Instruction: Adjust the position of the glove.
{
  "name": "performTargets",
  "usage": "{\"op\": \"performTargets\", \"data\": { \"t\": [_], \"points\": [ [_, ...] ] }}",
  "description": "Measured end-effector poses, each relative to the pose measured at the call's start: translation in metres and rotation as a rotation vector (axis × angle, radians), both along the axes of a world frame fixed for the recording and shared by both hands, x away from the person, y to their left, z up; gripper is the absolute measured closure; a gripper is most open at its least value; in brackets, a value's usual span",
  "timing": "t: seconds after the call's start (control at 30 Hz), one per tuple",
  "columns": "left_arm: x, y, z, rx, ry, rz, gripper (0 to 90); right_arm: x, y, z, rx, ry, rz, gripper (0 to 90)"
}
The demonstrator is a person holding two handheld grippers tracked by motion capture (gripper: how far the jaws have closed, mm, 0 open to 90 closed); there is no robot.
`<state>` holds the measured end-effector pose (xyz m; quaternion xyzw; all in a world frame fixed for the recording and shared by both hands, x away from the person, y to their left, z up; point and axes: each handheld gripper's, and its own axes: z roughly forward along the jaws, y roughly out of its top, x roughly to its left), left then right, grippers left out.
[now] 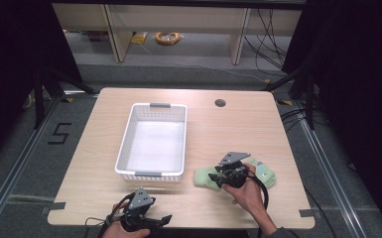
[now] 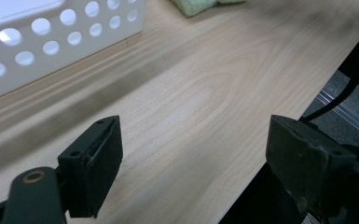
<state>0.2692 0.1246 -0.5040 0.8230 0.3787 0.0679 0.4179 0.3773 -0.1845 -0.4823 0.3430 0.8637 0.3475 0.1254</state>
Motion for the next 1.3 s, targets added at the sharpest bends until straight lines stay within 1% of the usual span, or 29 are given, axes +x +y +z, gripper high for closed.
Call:
{"op": "performTargets", "data": {
  "t": [0.03, 0.1, 0.13, 0.17, 0.2, 0.23, 0.27, 0.3, 0.37, 0.4, 0.43, 0.47, 0.5, 0.53, 0.6, 0.73, 0.77, 0.8, 0.83, 0.87, 0.97, 1.0, 1.07, 1.1, 1.13, 1.17, 1.2, 1.27, 1.3],
  "points": [
    [0.0, 0.0, 0.0, 0.001, 0.002, 0.001, 18.4, 0.003, 0.001, -0.001, -0.021, 0.009, 0.013, 62.0],
    [0.0, -0.001, 0.0, -0.005, -0.007, 0.007, 18.4, 0.005, 0.003, -0.005, -0.016, 0.002, 0.01, 62.5],
    [0.0, 0.0, 0.0, 0.007, -0.005, -0.001, 18.4, 0.006, 0.003, -0.005, -0.04, 0.019, 0.019, 63.6],
    [0.0, -0.001, 0.0, 0.001, 0.01, 0.002, 18.4, 0.007, 0.005, -0.007, -0.045, 0.018, 0.012, 64.7],
    [0.0, 0.0, 0.001, 0.014, -0.003, -0.012, 18.4, 0.008, 0.006, -0.011, -0.063, 0.025, 0.019, 66.4],
    [0.0, 0.0, 0.0, 0.007, -0.011, -0.006, 18.4, 0.008, 0.006, -0.011, -0.063, 0.025, 0.019, 66.4],
    [0.0, 0.0, 0.001, 0.012, -0.005, -0.011, 18.4, 0.008, 0.005, -0.011, -0.07, 0.037, 0.024, 67.5],
    [0.0, 0.0, 0.0, 0.011, -0.005, -0.008, 18.5, 0.009, 0.005, -0.014, -0.058, 0.023, 0.024, 69.8],
    [-0.001, 0.0, 0.0, 0.003, 0.016, -0.003, 18.6, 0.009, 0.003, -0.016, -0.054, 0.023, 0.04, 74.4],
    [-0.001, 0.0, 0.001, 0.004, 0.014, -0.004, 18.6, 0.009, 0.003, -0.018, -0.031, 0.018, 0.042, 76.4],
    [0.0, 0.001, 0.001, 0.012, -0.005, -0.012, 18.6, 0.01, 0.0, -0.017, -0.044, 0.023, 0.057, 81.3],
    [0.0, 0.001, 0.001, 0.012, -0.005, -0.012, 18.6, 0.009, 0.0, -0.017, -0.035, 0.031, 0.058, 82.8],
    [0.0, 0.0, 0.001, 0.009, -0.006, -0.01, 18.6, 0.009, 0.0, -0.017, -0.035, 0.031, 0.058, 82.8],
    [-0.001, -0.001, 0.0, 0.012, -0.011, -0.008, 18.7, 0.009, 0.0, -0.018, -0.024, 0.008, 0.069, 85.3],
    [0.0, -0.001, 0.0, 0.02, -0.009, -0.009, 18.7, 0.009, 0.0, -0.018, -0.021, 0.01, 0.071, 85.8],
    [0.0, 0.0, 0.0, 0.006, -0.007, -0.008, 18.7, 0.008, -0.002, -0.013, -0.001, 0.002, 0.081, 86.7],
    [0.0, 0.001, 0.001, 0.011, 0.002, -0.016, 18.7, 0.008, -0.004, -0.008, 0.0, -0.011, 0.097, 86.8],
    [0.0, 0.0, 0.0, 0.002, 0.012, -0.003, 18.7, 0.005, -0.006, 0.0, 0.025, -0.03, 0.099, 86.9],
    [0.0, 0.0, 0.0, 0.005, 0.003, -0.002, 18.7, 0.004, -0.008, 0.004, 0.049, -0.023, 0.112, 86.8],
    [0.0, 0.0, 0.0, 0.005, 0.003, -0.002, 18.7, 0.002, -0.01, 0.007, 0.065, -0.018, 0.102, 86.8],
    [0.0, 0.0, 0.001, 0.006, -0.004, -0.012, 18.7, -0.004, -0.013, 0.013, 0.069, -0.035, 0.103, 86.8],
    [-0.001, -0.001, 0.0, -0.007, -0.014, 0.003, 18.7, -0.011, -0.017, 0.017, 0.065, -0.046, 0.109, 86.9],
    [-0.001, 0.001, 0.0, 0.004, -0.009, -0.005, 18.7, -0.014, -0.019, 0.019, 0.07, -0.047, 0.111, 86.9],
    [-0.002, -0.001, 0.0, -0.012, 0.0, 0.014, 18.8, -0.02, -0.02, 0.021, 0.079, -0.039, 0.099, 86.9],
    [0.0, 0.002, 0.001, 0.017, -0.008, -0.002, 18.8, -0.024, -0.022, 0.022, 0.081, -0.06, 0.102, 86.8],
    [0.0, 0.002, 0.001, 0.017, 0.0, -0.003, 18.8, -0.026, -0.023, 0.023, 0.08, -0.055, 0.115, 86.8],
    [-0.001, 0.0, 0.0, -0.01, -0.008, 0.007, 18.7, -0.03, -0.022, 0.023, 0.084, -0.042, 0.113, 86.9],
    [-0.001, 0.0, 0.0, -0.008, -0.008, 0.005, 18.8, -0.033, -0.023, 0.021, 0.078, -0.053, 0.12, 86.8],
    [-0.002, -0.001, 0.0, -0.016, 0.004, 0.016, 18.8, -0.036, -0.023, 0.019, 0.079, -0.039, 0.122, 86.8]
  ]
}}
